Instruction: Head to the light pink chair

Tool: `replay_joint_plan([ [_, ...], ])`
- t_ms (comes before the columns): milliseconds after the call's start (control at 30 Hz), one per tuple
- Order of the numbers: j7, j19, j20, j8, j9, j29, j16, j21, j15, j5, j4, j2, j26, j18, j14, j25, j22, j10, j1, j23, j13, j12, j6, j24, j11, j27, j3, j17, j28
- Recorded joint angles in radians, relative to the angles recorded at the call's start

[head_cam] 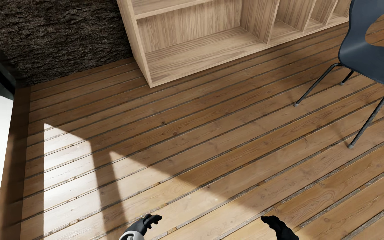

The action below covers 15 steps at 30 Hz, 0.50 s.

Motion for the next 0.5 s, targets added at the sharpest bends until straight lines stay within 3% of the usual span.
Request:
replay_joint_plan([
  [33, -0.037, -0.005, 0.0, 0.028, 0.006, -0.006, -0.007, -0.001, 0.01, 0.01, -0.018, -0.028, 0.029, 0.02, 0.0, 0.003, 0.108, -0.032, 0.022, -0.04, 0.0, 0.004, -0.007, 0.011, 0.023, -0.022, -0.005, 0.004, -0.017],
  [100, 0.034, -0.002, -0.097, 0.087, 0.021, -0.01, 0.016, 0.016, 0.086, 0.052, 0.011, -0.075, -0.002, 0.085, -0.045, -0.012, 0.304, -0.109, 0.014, -0.145, -0.004, -0.012, -0.028, 0.114, -0.037, -0.079, -0.024, 0.015, -0.177],
  [133, 0.105, 0.036, -0.145, 0.122, 0.026, -0.005, 0.026, 0.033, 0.168, 0.085, 0.04, -0.094, -0.034, 0.094, -0.054, -0.037, 0.372, -0.152, -0.015, -0.194, -0.01, -0.027, -0.04, 0.164, -0.131, -0.106, -0.034, 0.019, -0.263],
  [167, 0.168, 0.139, -0.178, 0.157, 0.029, 0.01, 0.031, 0.052, 0.24, 0.123, 0.065, -0.114, -0.052, 0.091, -0.041, -0.078, 0.414, -0.191, -0.049, -0.233, -0.014, -0.044, -0.052, 0.203, -0.228, -0.123, -0.041, 0.022, -0.323],
  [200, 0.233, 0.225, -0.205, 0.167, 0.031, 0.037, 0.034, 0.072, 0.228, 0.16, 0.093, -0.135, -0.056, 0.084, -0.02, -0.123, 0.433, -0.219, -0.083, -0.265, -0.013, -0.06, -0.063, 0.237, -0.261, -0.13, -0.043, 0.024, -0.347],
  [233, 0.297, 0.222, -0.231, 0.138, 0.031, 0.069, 0.041, 0.091, 0.138, 0.158, 0.128, -0.152, -0.052, 0.077, 0.006, -0.159, 0.432, -0.243, -0.108, -0.286, -0.005, -0.076, -0.072, 0.275, -0.186, -0.136, -0.045, 0.027, -0.332],
  [267, 0.353, 0.188, -0.265, 0.067, 0.03, 0.1, 0.05, 0.101, 0.02, 0.107, 0.162, -0.152, -0.046, 0.068, 0.037, -0.173, 0.415, -0.27, -0.123, -0.296, 0.011, -0.092, -0.079, 0.322, -0.051, -0.144, -0.051, 0.029, -0.285],
  [333, 0.45, 0.049, -0.345, -0.116, 0.017, 0.119, 0.067, 0.076, -0.162, -0.044, 0.21, -0.075, -0.037, 0.042, 0.108, -0.151, 0.341, -0.347, -0.122, -0.279, 0.06, -0.131, -0.089, 0.433, 0.193, -0.133, -0.068, 0.023, -0.157],
  [367, 0.493, 0.001, -0.355, -0.143, 0.008, 0.098, 0.074, 0.044, -0.217, -0.106, 0.229, -0.021, -0.036, 0.027, 0.143, -0.134, 0.279, -0.389, -0.114, -0.254, 0.088, -0.149, -0.09, 0.461, 0.268, -0.109, -0.078, 0.018, -0.093],
  [433, 0.598, -0.031, -0.295, -0.146, -0.016, 0.026, 0.083, -0.041, -0.295, -0.223, 0.276, 0.075, -0.062, -0.011, 0.203, -0.09, 0.099, -0.46, -0.092, -0.174, 0.111, -0.164, -0.092, 0.449, 0.341, -0.023, -0.087, 0.017, 0.039],
  [500, 0.735, -0.05, -0.196, -0.271, -0.039, -0.021, 0.1, -0.12, -0.379, -0.4, 0.345, 0.159, -0.094, -0.057, 0.251, -0.059, -0.123, -0.492, -0.076, -0.069, 0.097, -0.149, -0.096, 0.398, 0.33, 0.078, -0.076, 0.002, 0.178],
])
